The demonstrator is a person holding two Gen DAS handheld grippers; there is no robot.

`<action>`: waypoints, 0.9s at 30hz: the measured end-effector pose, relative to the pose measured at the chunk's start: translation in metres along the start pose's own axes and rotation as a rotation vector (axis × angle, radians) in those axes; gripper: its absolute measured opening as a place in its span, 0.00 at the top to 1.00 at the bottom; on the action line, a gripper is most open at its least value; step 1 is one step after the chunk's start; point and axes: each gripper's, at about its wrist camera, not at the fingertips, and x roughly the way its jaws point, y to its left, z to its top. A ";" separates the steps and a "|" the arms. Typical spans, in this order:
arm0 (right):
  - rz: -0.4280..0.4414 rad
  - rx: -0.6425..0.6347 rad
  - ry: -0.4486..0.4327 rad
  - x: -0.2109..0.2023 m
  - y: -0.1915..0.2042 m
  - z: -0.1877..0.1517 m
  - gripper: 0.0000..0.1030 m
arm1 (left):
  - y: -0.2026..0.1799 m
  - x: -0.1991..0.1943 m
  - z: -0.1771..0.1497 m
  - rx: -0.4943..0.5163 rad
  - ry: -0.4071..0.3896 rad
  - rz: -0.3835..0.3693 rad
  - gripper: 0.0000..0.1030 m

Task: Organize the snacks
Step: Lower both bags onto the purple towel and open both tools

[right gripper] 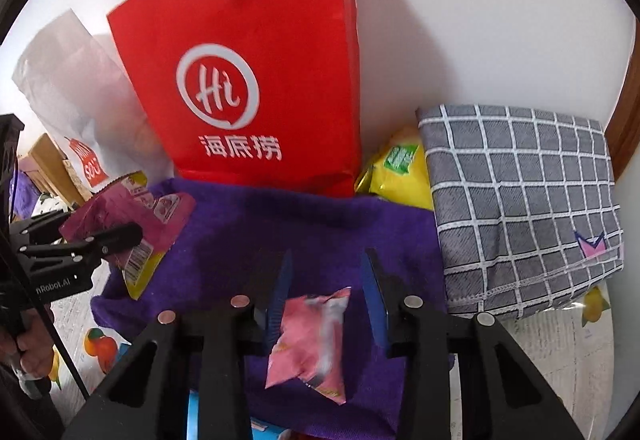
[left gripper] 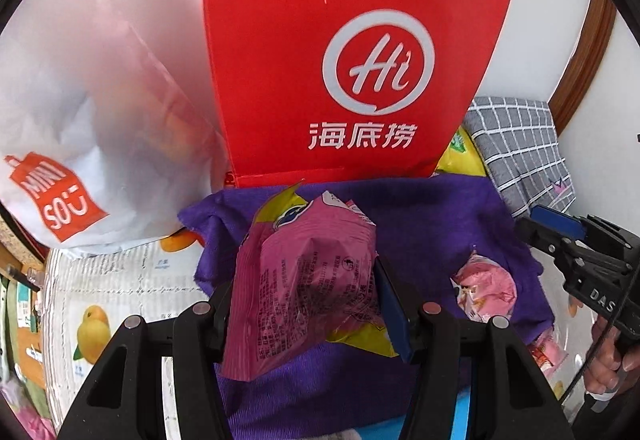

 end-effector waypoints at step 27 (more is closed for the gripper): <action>-0.004 -0.063 0.060 0.015 0.013 -0.008 0.57 | 0.007 0.053 -0.008 -0.041 0.133 -0.017 0.24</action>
